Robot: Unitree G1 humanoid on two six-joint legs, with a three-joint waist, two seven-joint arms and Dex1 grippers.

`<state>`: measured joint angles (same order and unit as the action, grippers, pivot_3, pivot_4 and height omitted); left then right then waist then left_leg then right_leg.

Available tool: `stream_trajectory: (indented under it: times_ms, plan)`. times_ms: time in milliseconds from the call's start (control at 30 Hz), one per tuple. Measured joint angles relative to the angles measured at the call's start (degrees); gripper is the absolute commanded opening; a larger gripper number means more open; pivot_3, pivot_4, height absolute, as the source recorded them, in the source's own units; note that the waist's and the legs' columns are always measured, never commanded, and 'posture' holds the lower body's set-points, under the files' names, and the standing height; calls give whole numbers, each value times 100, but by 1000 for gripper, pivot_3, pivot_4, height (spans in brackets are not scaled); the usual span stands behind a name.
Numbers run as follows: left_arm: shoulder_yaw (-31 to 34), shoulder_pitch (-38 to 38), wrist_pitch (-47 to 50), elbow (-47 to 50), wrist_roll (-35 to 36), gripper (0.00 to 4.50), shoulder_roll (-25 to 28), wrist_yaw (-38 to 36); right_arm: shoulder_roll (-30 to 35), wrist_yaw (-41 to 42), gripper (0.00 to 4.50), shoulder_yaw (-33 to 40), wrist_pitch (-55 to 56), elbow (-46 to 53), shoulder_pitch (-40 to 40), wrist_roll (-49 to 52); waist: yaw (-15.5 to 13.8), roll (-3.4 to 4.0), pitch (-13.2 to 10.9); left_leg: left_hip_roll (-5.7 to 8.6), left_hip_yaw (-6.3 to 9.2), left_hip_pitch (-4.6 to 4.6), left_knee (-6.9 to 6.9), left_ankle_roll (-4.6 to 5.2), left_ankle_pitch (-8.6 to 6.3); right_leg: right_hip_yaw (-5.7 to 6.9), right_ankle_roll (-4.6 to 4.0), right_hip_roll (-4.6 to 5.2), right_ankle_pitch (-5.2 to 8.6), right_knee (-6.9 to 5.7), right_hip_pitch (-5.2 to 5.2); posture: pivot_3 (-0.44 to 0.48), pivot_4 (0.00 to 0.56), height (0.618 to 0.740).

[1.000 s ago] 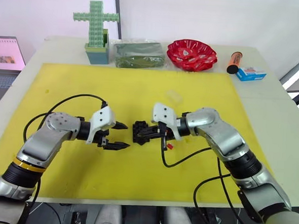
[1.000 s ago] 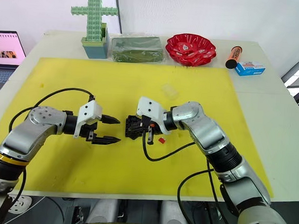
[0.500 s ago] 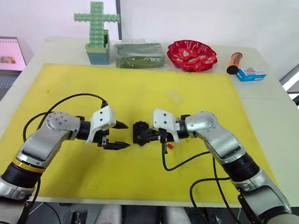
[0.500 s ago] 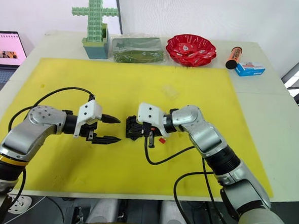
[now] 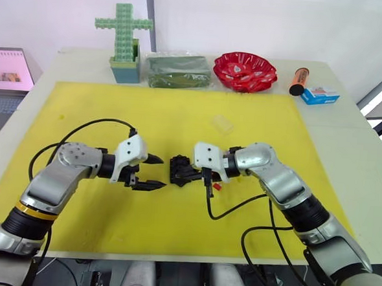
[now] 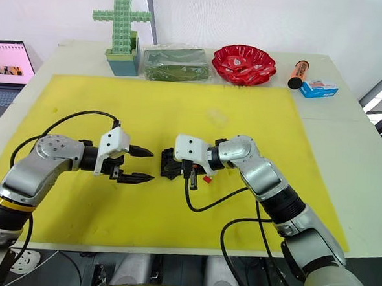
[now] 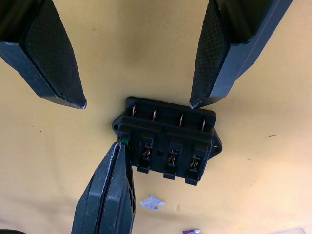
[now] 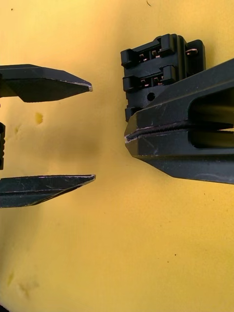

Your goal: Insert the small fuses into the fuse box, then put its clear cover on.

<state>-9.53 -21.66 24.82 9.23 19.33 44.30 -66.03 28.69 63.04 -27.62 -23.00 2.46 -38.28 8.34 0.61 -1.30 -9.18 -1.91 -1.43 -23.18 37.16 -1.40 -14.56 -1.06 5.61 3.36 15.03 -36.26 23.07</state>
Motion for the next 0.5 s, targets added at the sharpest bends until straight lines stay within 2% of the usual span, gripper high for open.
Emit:
stream_trajectory:
  times_ms: [300, 367, 500]
  plan:
    - [182, -2, 1, 0, 98, 3582, 49, -71, -66, -92, 18, 637, -767, 191, -2, 455, -3, 2, -2, 0, 0, -13, 0, 0, 0, 0, 0, 1, 0, 0, 13, 0, 150, 740]
    - [206, 0, 1, 2, 142, 3582, 58, -110, 50, -64, 18, 827, -1054, 468, -4, 661, -1, 2, -3, 0, 1, -15, -1, 0, 0, 0, 0, 1, 0, 1, 15, 0, 150, 740]
    - [519, 198, 310, 166, 349, 3582, 344, -116, 730, 50, 18, 1327, -1465, 1226, 151, 1025, -2, 1, -4, -1, 3, -16, -3, 0, 0, 1, 0, 2, 0, 3, 16, 0, 150, 740]
